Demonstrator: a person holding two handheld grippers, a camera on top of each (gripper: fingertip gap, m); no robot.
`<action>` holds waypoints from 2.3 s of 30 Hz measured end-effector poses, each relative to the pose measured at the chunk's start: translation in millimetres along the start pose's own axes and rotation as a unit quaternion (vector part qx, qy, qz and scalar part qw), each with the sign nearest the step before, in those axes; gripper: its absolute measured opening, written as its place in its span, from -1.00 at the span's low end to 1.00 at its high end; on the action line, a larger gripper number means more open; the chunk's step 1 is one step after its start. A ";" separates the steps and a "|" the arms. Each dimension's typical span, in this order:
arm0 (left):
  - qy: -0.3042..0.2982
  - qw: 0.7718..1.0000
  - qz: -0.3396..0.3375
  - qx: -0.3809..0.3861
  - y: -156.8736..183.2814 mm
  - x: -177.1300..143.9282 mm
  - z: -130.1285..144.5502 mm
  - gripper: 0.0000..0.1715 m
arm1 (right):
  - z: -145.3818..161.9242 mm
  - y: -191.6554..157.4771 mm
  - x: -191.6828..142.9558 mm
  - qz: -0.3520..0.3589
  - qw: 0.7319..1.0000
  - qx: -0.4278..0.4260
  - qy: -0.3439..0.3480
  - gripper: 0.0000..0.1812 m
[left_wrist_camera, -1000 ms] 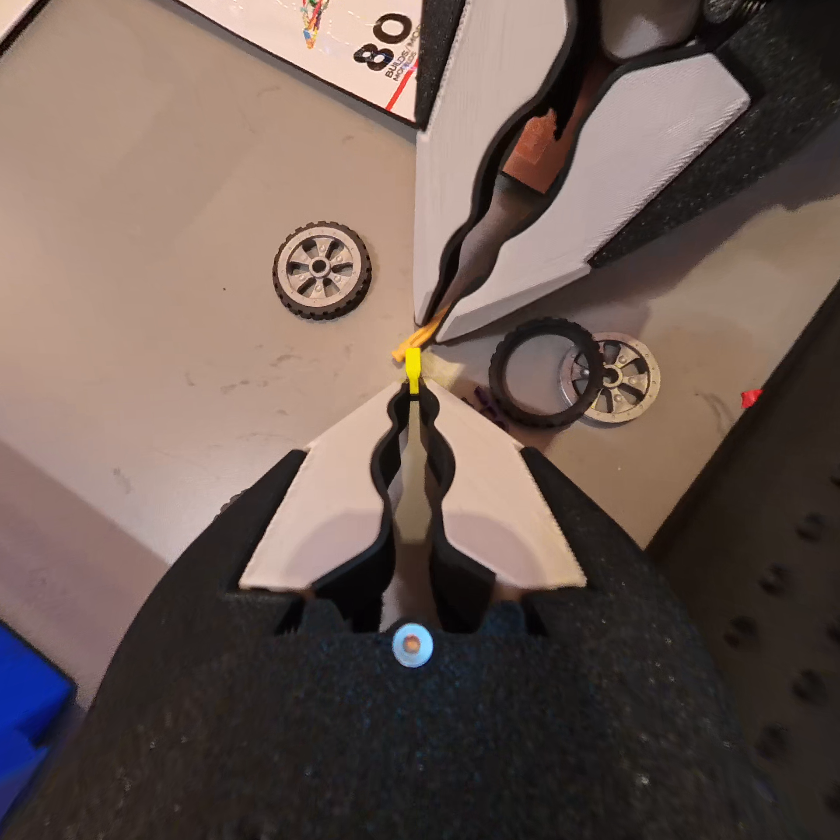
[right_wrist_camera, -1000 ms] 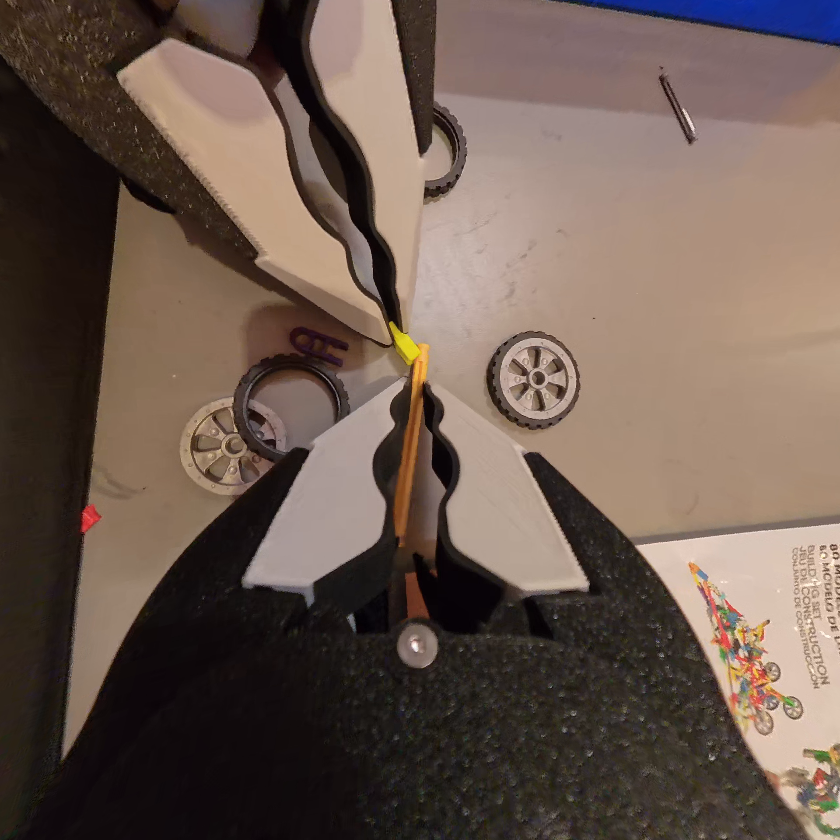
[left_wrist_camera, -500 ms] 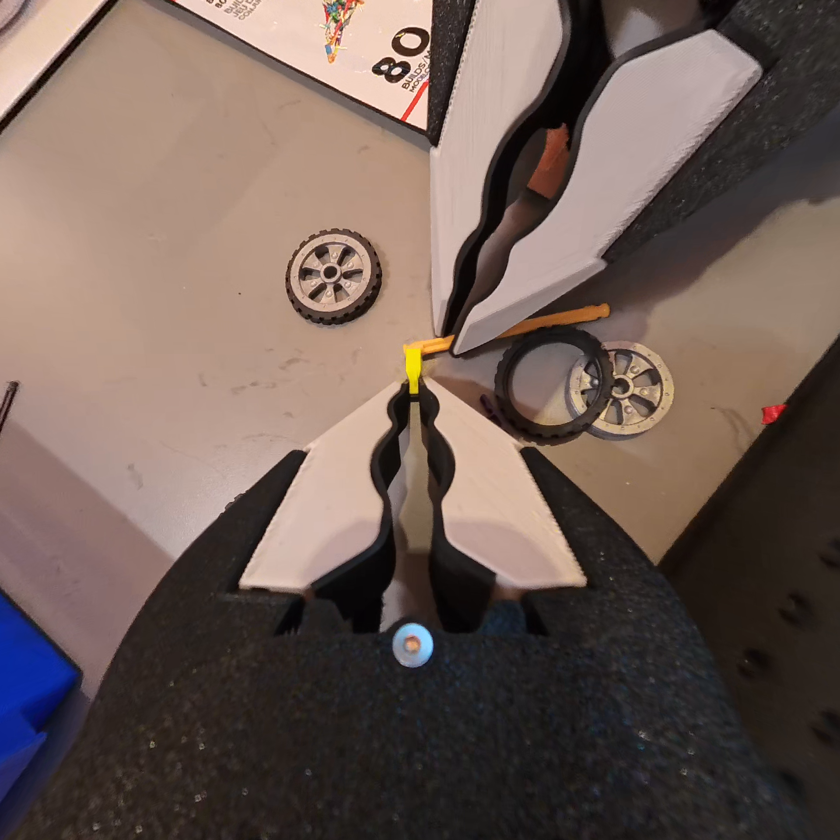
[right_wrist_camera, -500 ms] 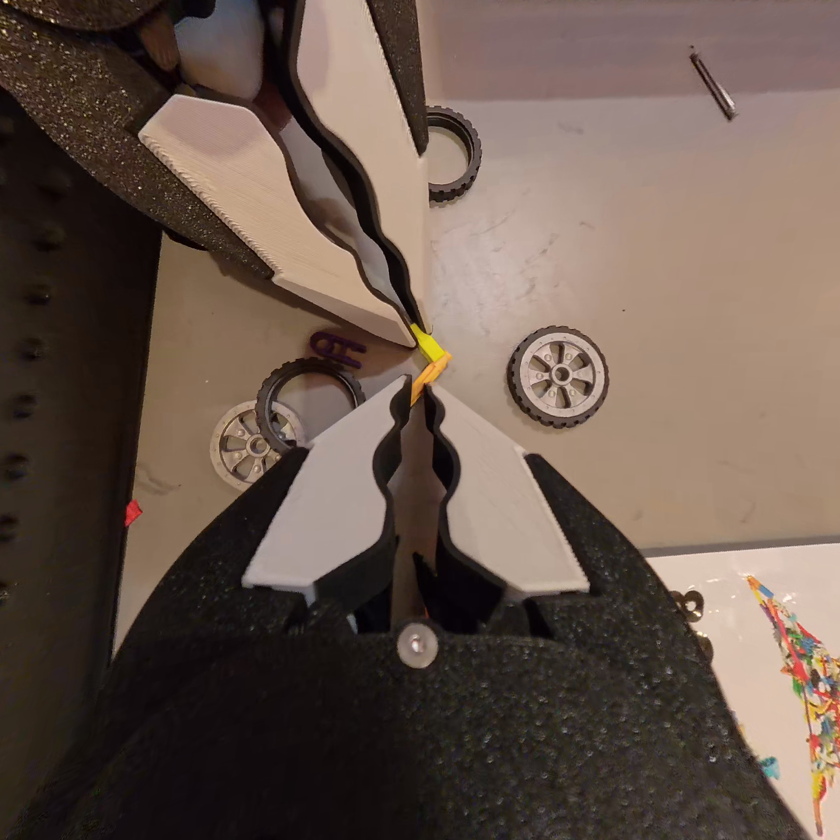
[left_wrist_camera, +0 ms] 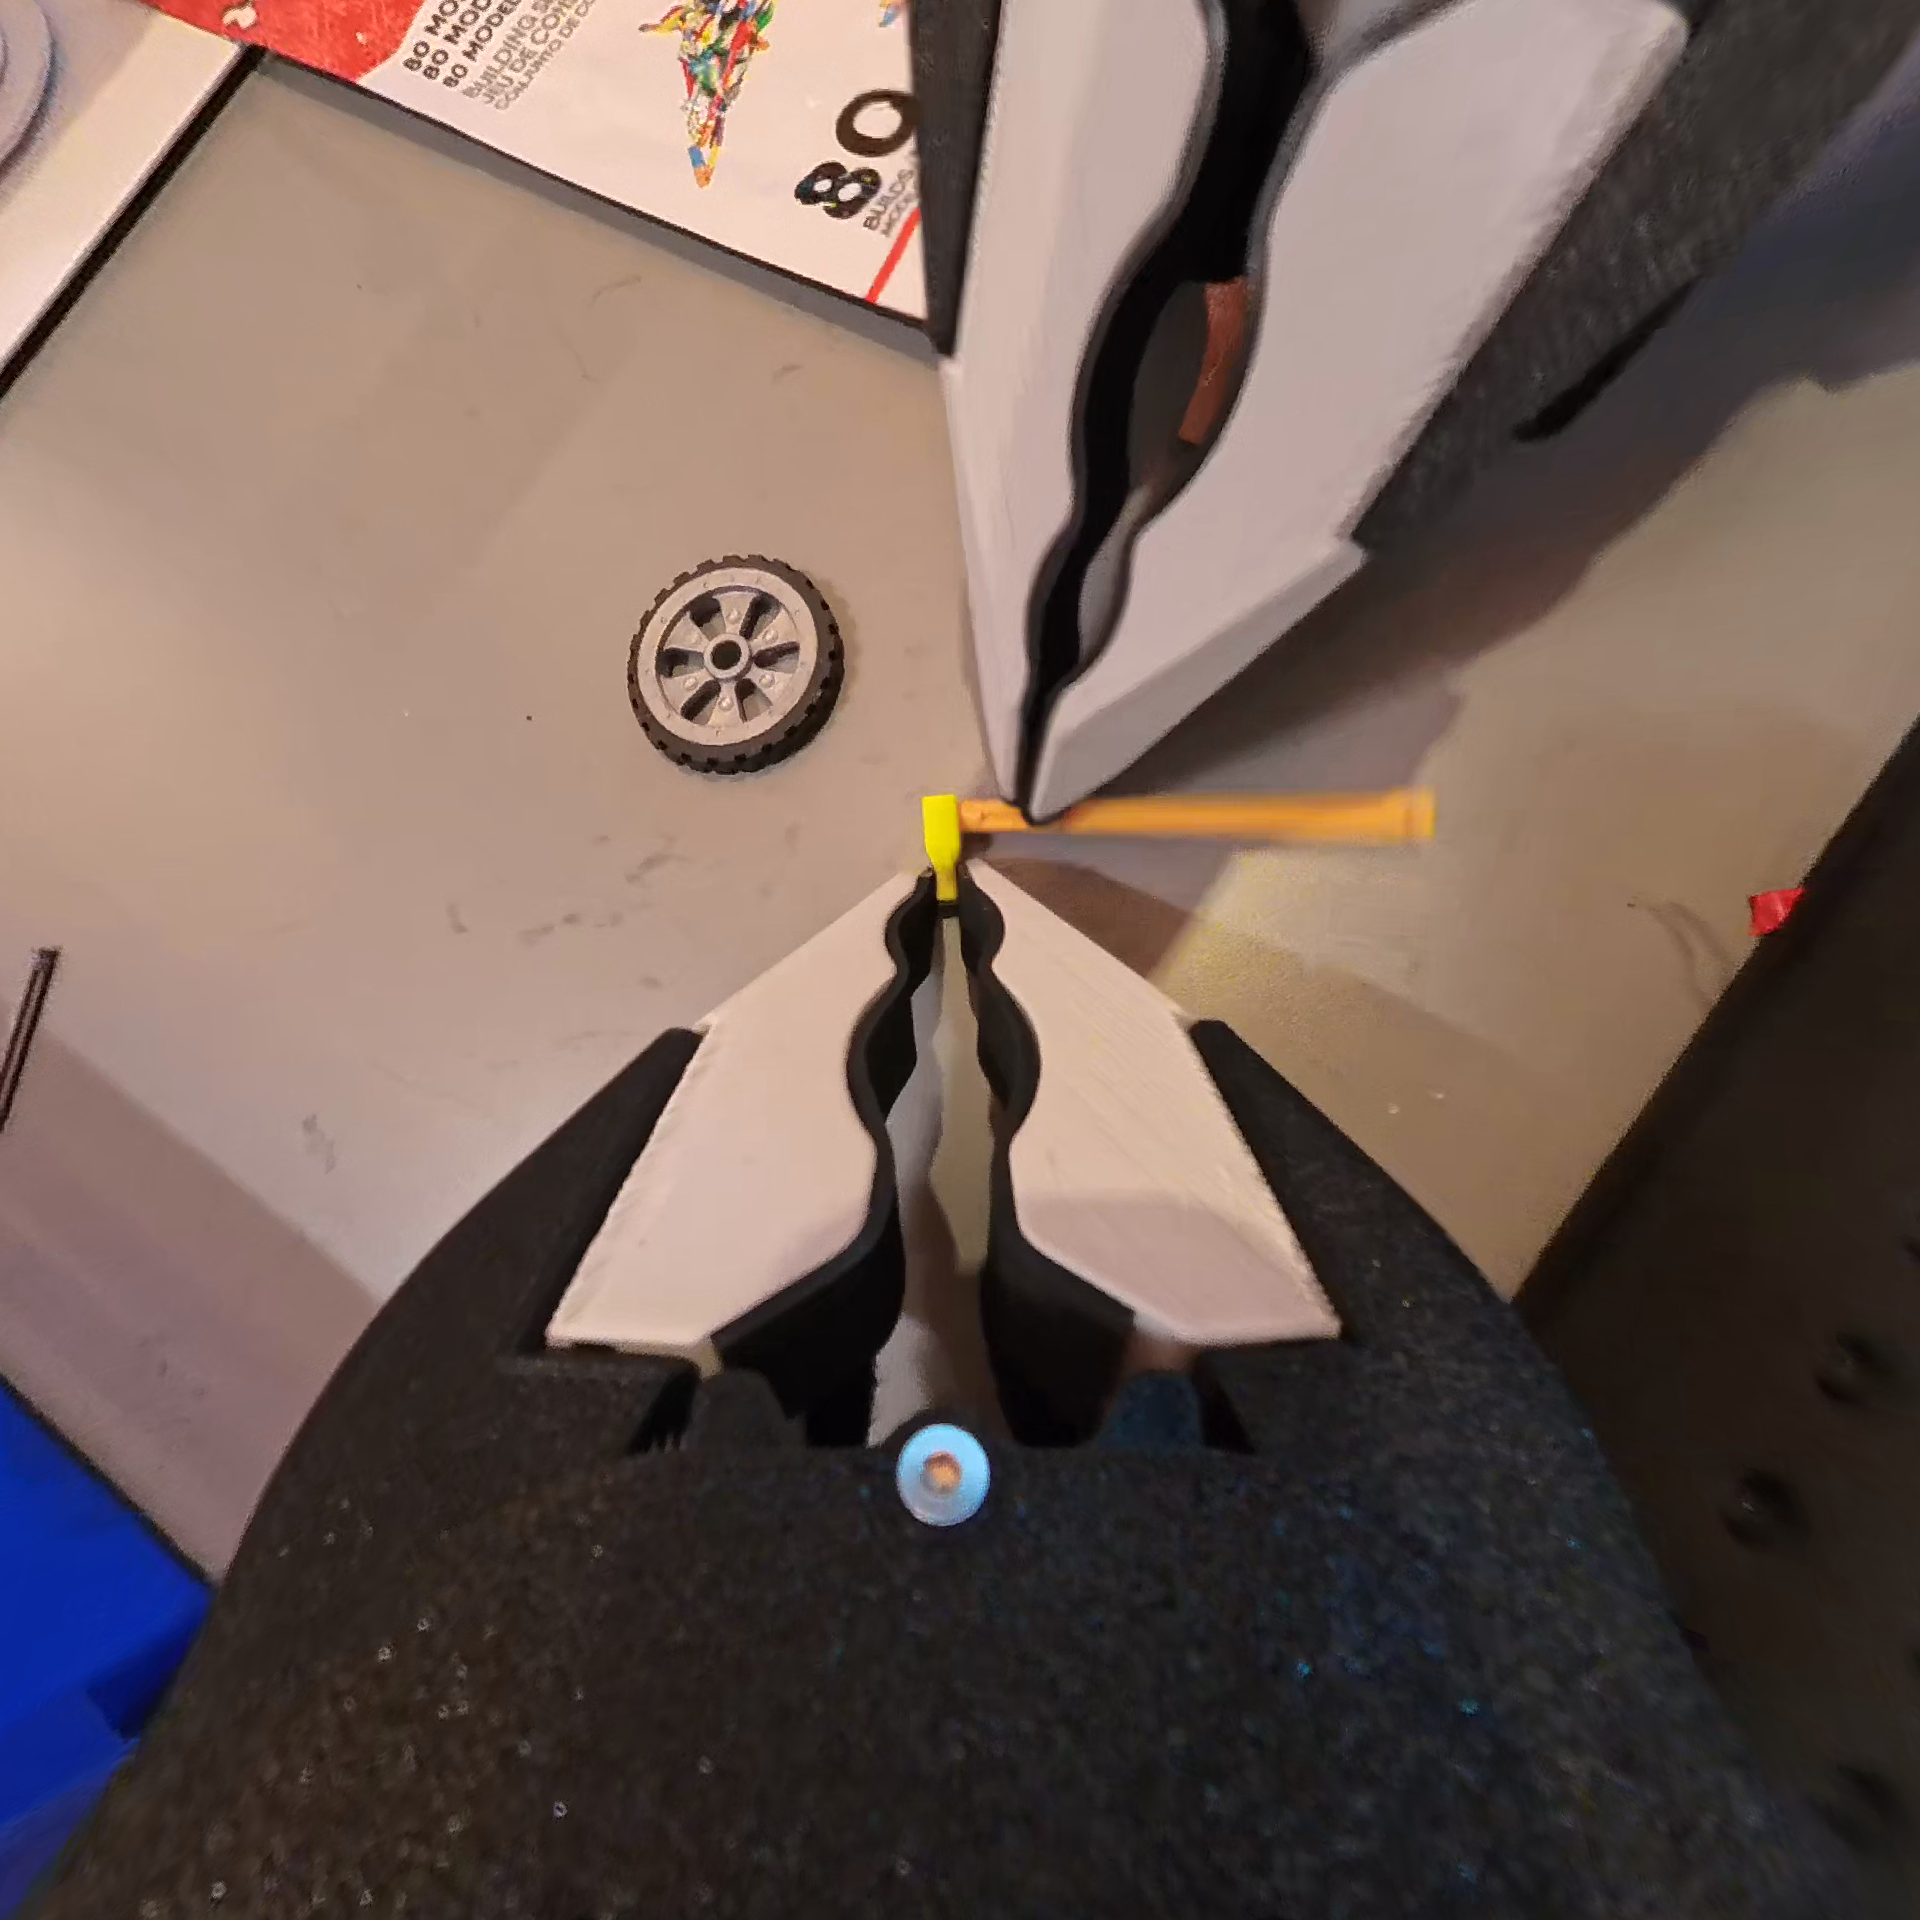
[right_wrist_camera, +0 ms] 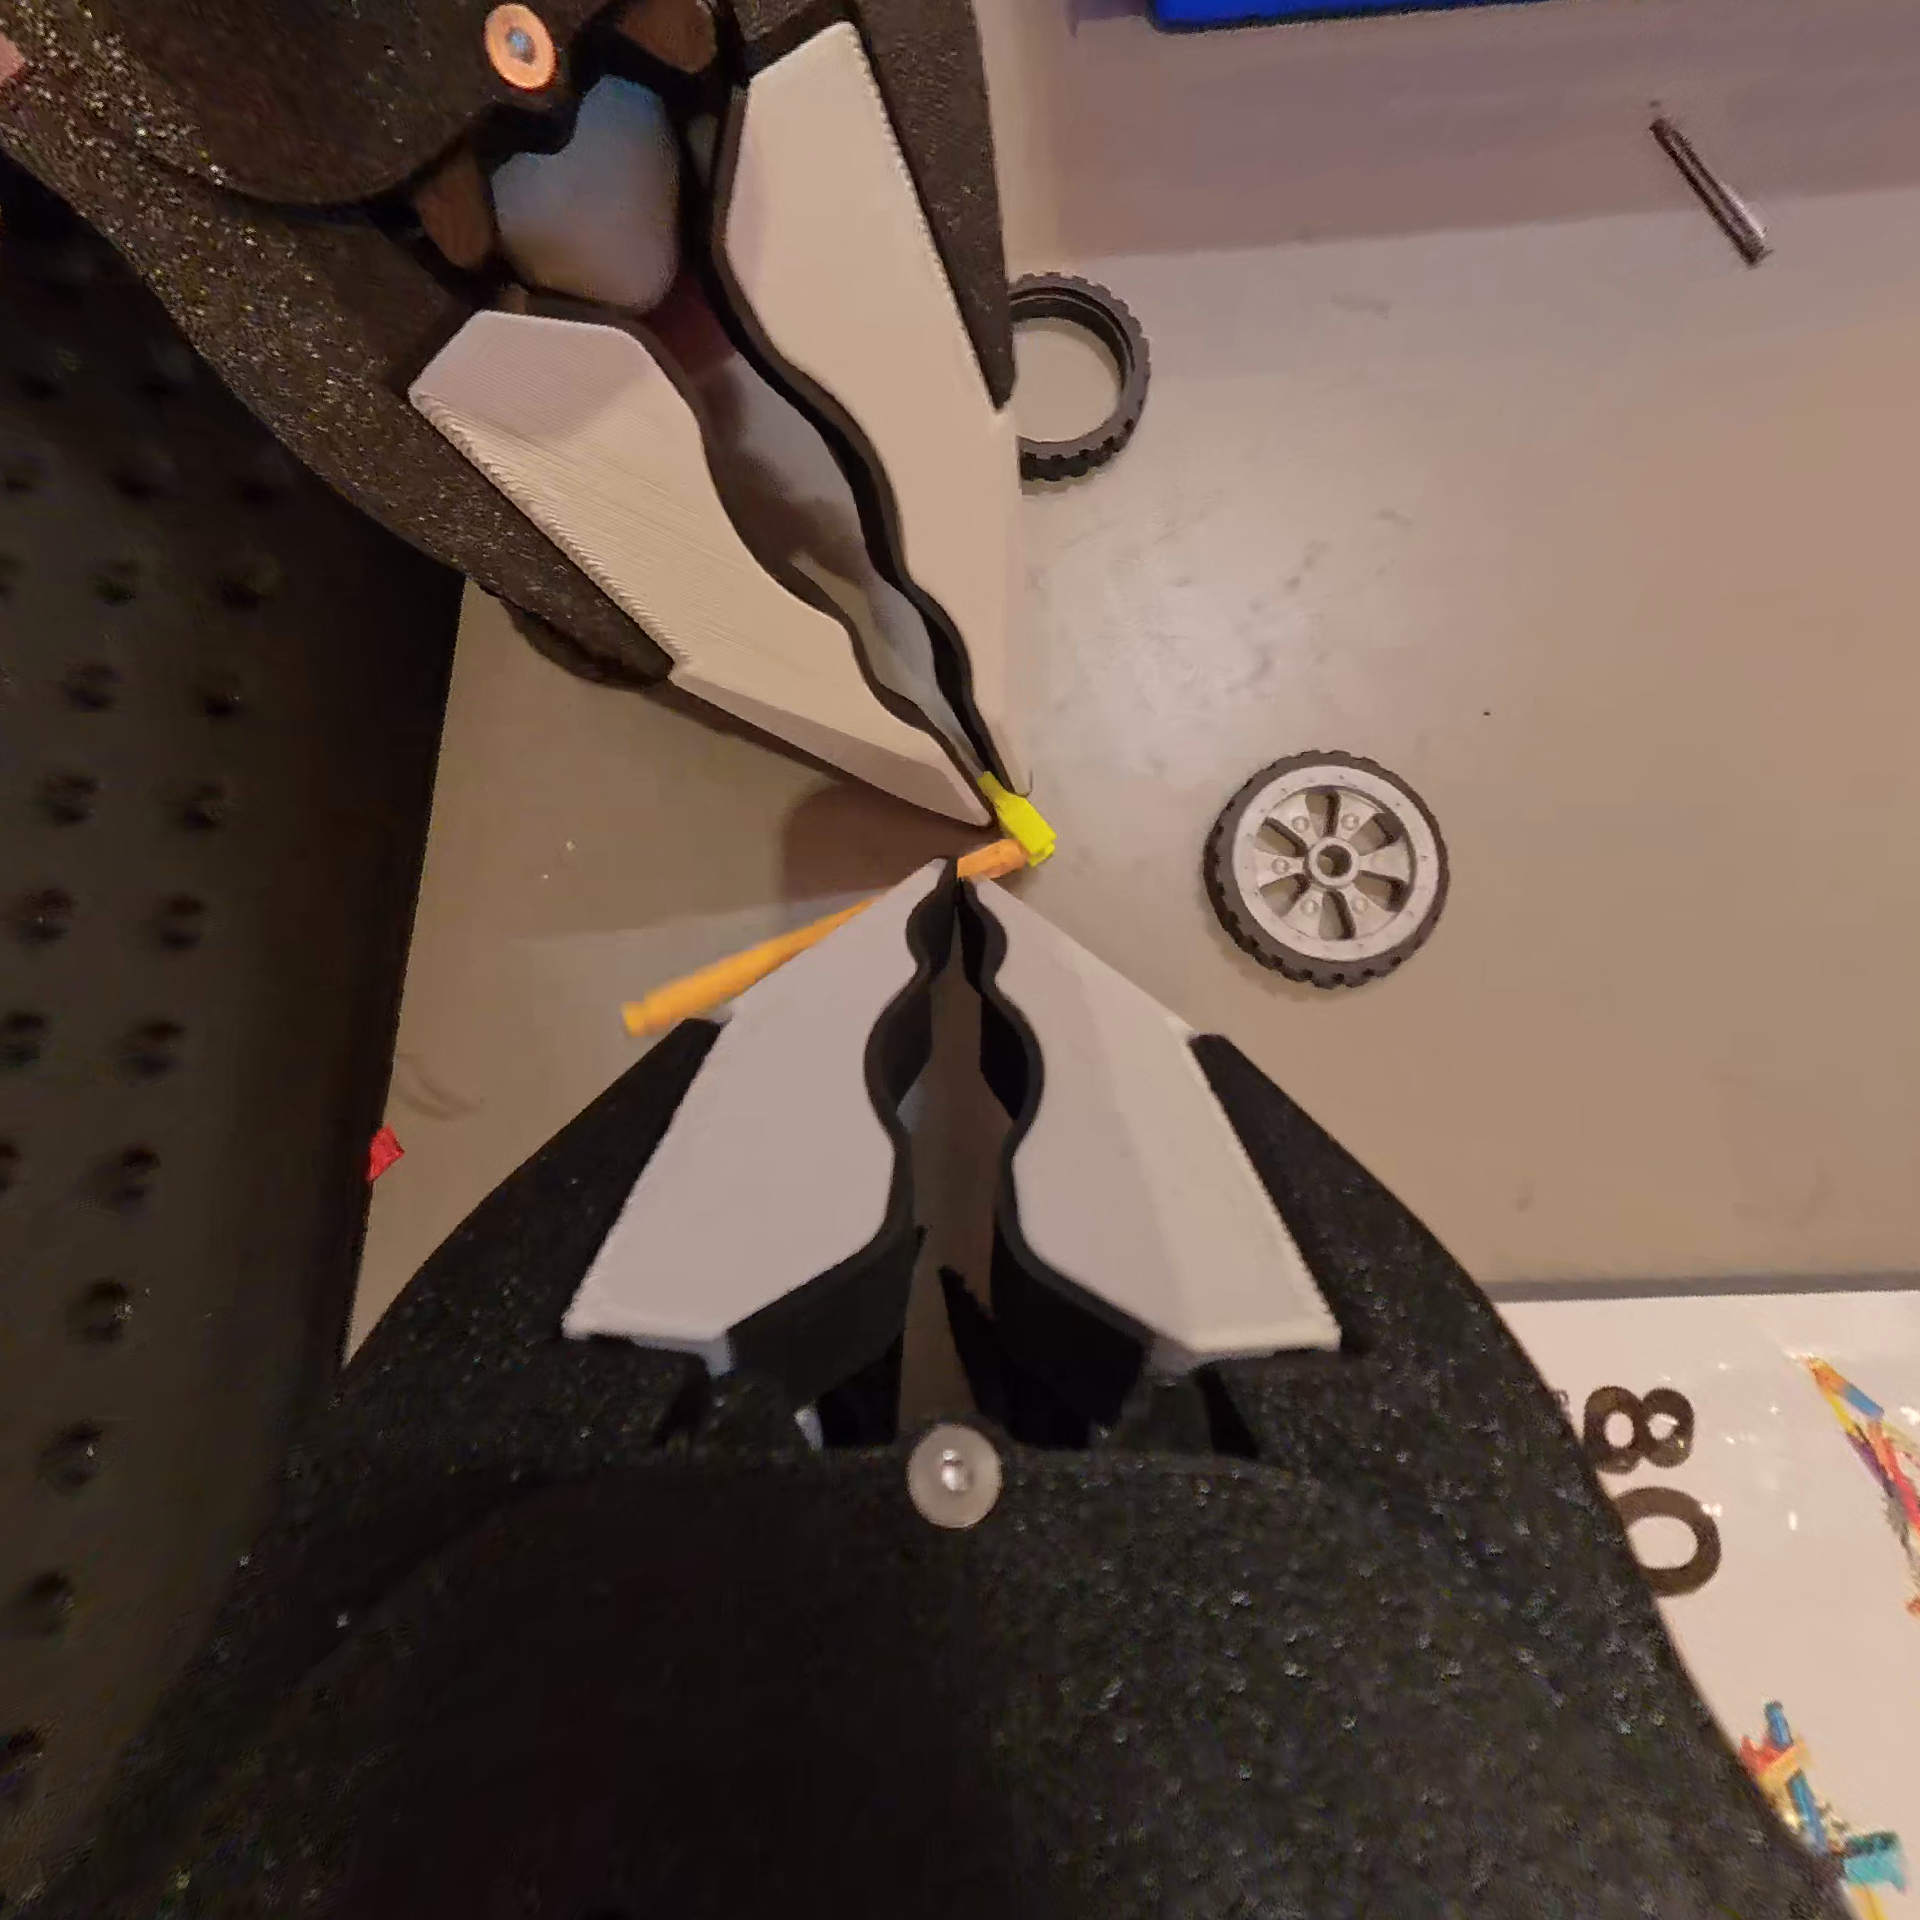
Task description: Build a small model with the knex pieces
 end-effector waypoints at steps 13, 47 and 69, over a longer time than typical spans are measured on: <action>0.008 0.999 0.025 0.033 -3.2 -0.5 1.3 -0.98 | 1.3 1.9 1.2 0.011 1.000 0.000 0.004 -0.94; 0.031 0.986 0.118 0.116 -16.2 3.1 0.5 -0.98 | 6.6 6.2 1.7 0.022 0.999 -0.030 0.000 -0.95; 0.015 0.997 0.054 0.059 -6.8 3.2 -2.7 -0.97 | 4.6 8.5 2.2 0.036 0.997 0.064 -0.003 -0.95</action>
Point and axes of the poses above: each gripper's, where its closed fingertips meet, x out along the fingers, z out of its underside, y = z × x across the jaws, the point moved 8 cm from there along -x, back along the fingers, and after that the axes turned 4 degrees about -y, right-handed, at the moved point
